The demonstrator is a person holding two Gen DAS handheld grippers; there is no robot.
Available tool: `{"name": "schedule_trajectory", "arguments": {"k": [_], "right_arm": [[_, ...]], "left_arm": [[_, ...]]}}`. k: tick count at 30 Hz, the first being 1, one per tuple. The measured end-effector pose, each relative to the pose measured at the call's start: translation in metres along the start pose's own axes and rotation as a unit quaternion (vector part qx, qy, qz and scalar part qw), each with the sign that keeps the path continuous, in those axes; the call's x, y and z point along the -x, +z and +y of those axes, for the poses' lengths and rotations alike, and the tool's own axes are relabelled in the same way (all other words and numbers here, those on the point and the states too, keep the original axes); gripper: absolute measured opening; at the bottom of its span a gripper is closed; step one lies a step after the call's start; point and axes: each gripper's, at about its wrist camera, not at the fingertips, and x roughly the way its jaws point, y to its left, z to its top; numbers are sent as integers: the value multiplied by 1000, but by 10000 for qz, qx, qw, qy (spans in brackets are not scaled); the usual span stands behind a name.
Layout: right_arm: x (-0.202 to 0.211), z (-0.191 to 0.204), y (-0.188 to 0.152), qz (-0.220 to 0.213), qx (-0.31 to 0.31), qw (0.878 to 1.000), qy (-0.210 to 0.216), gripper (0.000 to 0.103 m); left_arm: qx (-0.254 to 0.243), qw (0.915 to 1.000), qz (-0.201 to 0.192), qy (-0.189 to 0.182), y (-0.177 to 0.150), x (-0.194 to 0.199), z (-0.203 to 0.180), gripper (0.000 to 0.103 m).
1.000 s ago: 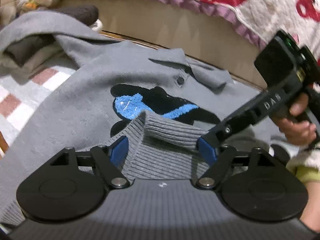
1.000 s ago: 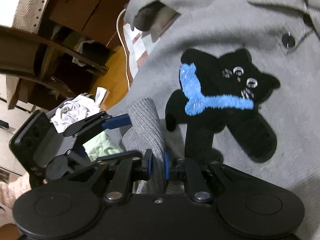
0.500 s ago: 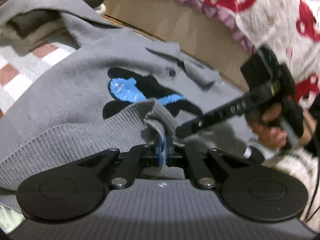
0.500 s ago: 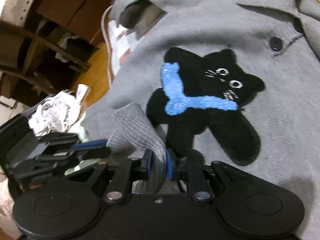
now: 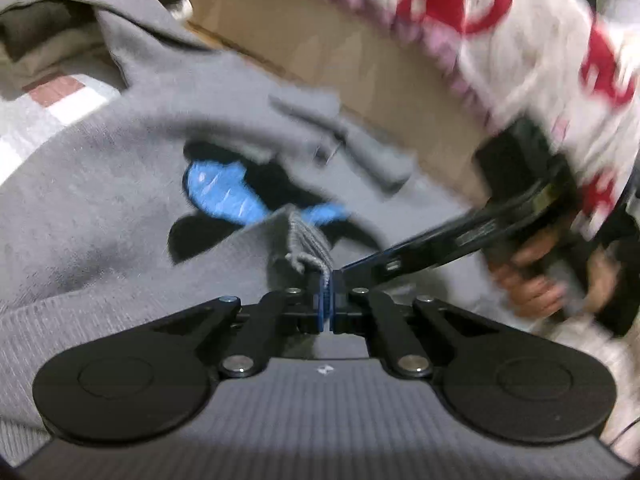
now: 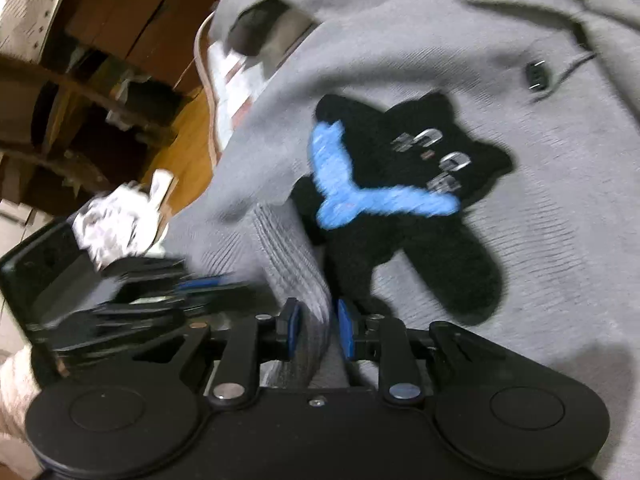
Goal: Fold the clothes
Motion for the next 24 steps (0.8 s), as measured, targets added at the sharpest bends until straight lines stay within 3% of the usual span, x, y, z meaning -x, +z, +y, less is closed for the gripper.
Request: {"name": "schedule_trajectory", "arguments": {"k": [2, 3, 4, 5, 8, 10, 13, 17, 19, 21, 23, 24], "right_arm": [[17, 11, -1, -253, 238, 9990, -289, 29], [28, 21, -2, -394, 471, 9971, -453, 38], [39, 38, -8, -580, 913, 9923, -607, 52], [49, 55, -13, -761, 1354, 9850, -749, 56], [67, 100, -37, -1135, 2330, 9642, -562, 59], [61, 120, -46, -1103, 2649, 9565, -524, 59], [33, 140, -47, -938, 3274, 9317, -1264, 60], [5, 143, -40, -673, 3899, 9020, -1728, 61], [5, 146, -35, -562, 4028, 8965, -1756, 61], [10, 158, -40, -562, 4281, 8825, -1864, 61], [14, 170, -45, -563, 4539, 8670, -1976, 61], [17, 177, -51, -588, 4762, 8521, -2090, 61]], "left_arm": [[66, 9996, -288, -5, 5, 21, -7, 1], [99, 9990, -433, -8, 7, 31, -10, 1], [111, 9984, -556, -16, 10, 40, -14, 1], [82, 9979, -637, -36, 13, 46, -18, 1], [-108, 9963, -843, -140, 20, 61, -28, 1], [-186, 9954, -900, -269, 20, 68, -34, 1], [-182, 9948, -901, -429, 14, 78, -40, 1], [-175, 9940, -923, -553, 4, 100, -44, 1], [-188, 9932, -995, -568, 0, 112, -45, 1], [-130, 9929, -1035, -568, -3, 120, -43, 1], [-81, 9927, -1063, -563, -7, 127, -41, 1], [-79, 9928, -1063, -545, -8, 129, -40, 1]]}}
